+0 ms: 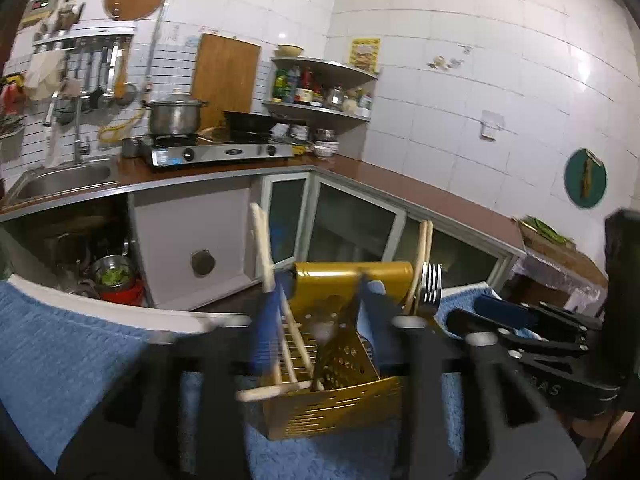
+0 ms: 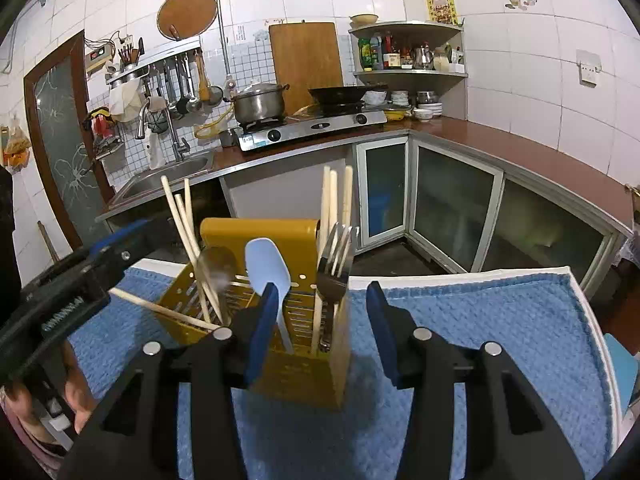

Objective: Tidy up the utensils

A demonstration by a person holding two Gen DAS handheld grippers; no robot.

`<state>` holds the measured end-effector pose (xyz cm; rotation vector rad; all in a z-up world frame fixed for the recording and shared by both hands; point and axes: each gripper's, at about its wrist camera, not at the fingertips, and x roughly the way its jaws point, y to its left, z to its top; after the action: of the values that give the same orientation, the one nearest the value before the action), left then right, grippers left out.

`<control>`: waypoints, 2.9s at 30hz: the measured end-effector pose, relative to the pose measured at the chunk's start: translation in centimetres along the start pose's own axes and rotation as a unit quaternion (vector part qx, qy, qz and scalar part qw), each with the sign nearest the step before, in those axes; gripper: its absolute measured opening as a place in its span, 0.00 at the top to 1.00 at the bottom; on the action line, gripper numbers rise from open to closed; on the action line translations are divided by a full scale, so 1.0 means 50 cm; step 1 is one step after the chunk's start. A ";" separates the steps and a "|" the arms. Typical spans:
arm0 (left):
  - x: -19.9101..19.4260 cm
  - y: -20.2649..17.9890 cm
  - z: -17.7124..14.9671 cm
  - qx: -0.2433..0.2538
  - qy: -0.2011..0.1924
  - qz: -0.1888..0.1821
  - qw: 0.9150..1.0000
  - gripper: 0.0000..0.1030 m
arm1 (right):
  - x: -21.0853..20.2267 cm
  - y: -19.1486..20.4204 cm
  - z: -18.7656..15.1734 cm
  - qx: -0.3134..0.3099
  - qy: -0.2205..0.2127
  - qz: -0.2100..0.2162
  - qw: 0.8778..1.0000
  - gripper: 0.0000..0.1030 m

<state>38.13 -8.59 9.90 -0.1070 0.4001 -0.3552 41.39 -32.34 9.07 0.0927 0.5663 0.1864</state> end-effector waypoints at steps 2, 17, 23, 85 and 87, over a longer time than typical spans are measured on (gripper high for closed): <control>-0.030 -0.002 0.007 -0.001 -0.012 0.006 1.000 0.43 | -0.026 -0.004 0.001 0.001 -0.004 -0.005 1.000 0.53; -0.291 0.028 -0.096 0.014 -0.032 0.071 0.997 0.05 | -0.258 0.051 -0.151 -0.030 -0.105 -0.019 0.994 0.20; -0.373 0.033 -0.153 0.001 -0.036 0.072 0.997 0.05 | -0.323 0.091 -0.227 -0.031 -0.132 -0.023 0.991 0.13; -0.413 -0.003 -0.328 0.036 -0.043 0.117 0.992 0.05 | -0.363 0.122 -0.374 -0.035 -0.162 -0.109 0.980 0.04; -0.413 -0.003 -0.328 0.036 -0.042 0.117 0.992 0.05 | -0.363 0.122 -0.374 -0.036 -0.162 -0.110 0.980 0.04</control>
<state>13.79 -1.87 2.37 -0.0038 0.3113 -0.1329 15.34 -29.34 3.69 -0.0104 0.2404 -0.0257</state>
